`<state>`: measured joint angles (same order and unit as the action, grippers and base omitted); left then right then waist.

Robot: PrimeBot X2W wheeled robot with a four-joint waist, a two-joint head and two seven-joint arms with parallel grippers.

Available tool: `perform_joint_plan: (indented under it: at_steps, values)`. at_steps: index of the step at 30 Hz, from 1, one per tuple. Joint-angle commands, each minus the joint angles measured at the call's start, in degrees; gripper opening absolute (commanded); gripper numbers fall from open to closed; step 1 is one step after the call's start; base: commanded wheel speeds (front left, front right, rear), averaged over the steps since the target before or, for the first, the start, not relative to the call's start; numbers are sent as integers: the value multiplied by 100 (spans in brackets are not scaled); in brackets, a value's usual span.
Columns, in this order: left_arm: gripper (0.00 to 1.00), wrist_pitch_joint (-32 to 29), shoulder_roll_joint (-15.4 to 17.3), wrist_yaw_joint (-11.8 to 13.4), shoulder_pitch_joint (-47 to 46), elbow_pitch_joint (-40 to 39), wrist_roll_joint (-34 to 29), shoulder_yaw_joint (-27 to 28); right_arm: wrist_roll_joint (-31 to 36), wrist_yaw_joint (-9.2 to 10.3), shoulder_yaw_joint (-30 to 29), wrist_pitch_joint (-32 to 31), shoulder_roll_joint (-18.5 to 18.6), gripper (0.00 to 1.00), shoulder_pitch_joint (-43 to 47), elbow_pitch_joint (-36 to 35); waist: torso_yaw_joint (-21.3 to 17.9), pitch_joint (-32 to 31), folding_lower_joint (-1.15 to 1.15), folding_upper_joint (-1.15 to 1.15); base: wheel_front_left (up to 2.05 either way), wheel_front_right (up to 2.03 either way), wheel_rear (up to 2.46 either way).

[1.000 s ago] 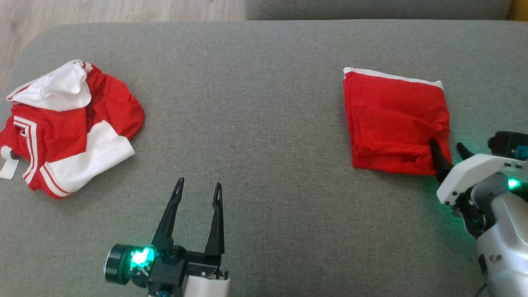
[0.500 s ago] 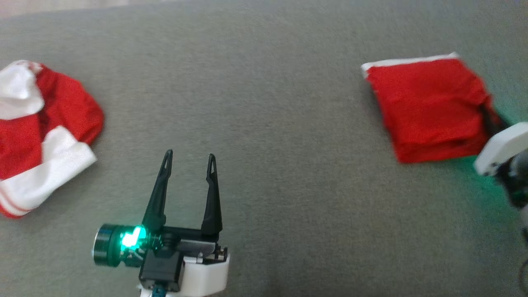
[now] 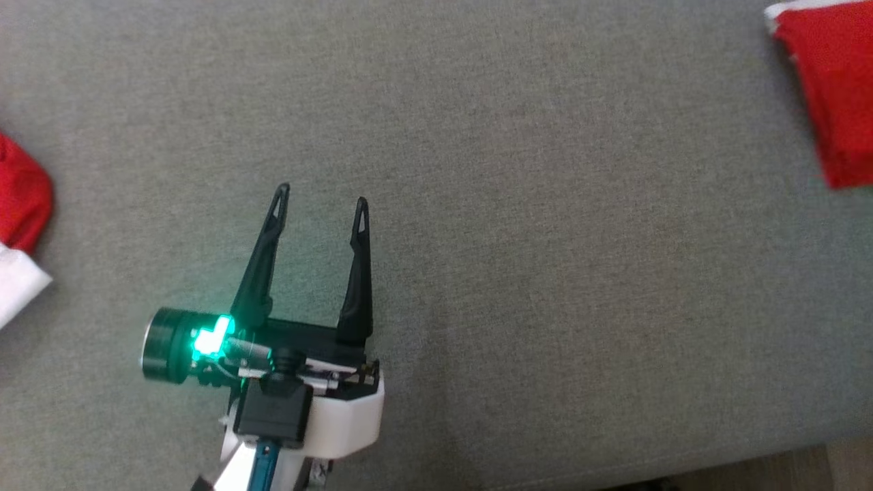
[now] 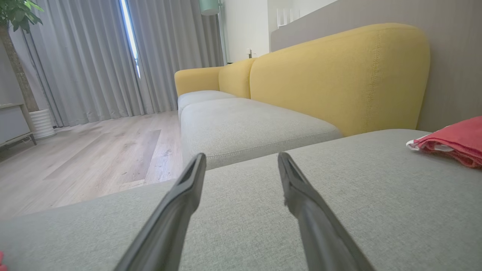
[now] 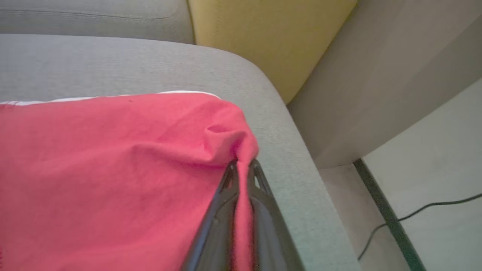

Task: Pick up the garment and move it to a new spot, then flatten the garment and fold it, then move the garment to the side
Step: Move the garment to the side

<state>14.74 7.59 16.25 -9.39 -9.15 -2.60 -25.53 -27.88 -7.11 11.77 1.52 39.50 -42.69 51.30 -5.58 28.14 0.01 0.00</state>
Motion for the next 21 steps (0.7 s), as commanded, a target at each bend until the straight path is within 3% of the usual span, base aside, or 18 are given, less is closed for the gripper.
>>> perform_joint_plan:
  at_steps: [1,3,4,5,11,16,21]
  values:
    - [100,26,63,55,-113,-195,-44,115,58,-37,-11,96,293,0,15,-40,1,78,-1,0,0,0,0]
    - [100,26,92,105,-178,-187,-20,78,174,-37,-81,178,343,0,-106,135,44,81,-1,0,0,0,0]
    - [100,26,99,131,-199,-172,-5,55,284,-37,-119,238,371,74,-155,244,76,58,-1,0,0,0,0]
    - [100,26,99,157,-208,-152,19,34,401,-37,-140,292,367,100,-193,344,105,15,-1,0,0,0,0]
    - [100,26,32,236,-39,115,301,-47,1075,-37,-25,618,11,100,-131,691,286,-658,-1,0,0,0,0]
    - [100,26,-28,186,358,583,551,63,1389,-37,166,910,-756,100,252,629,449,-1485,-1,0,0,0,0]
    - [100,26,-81,170,763,789,660,214,1235,-37,294,1061,-1540,100,859,370,632,-2239,-1,0,0,0,0]
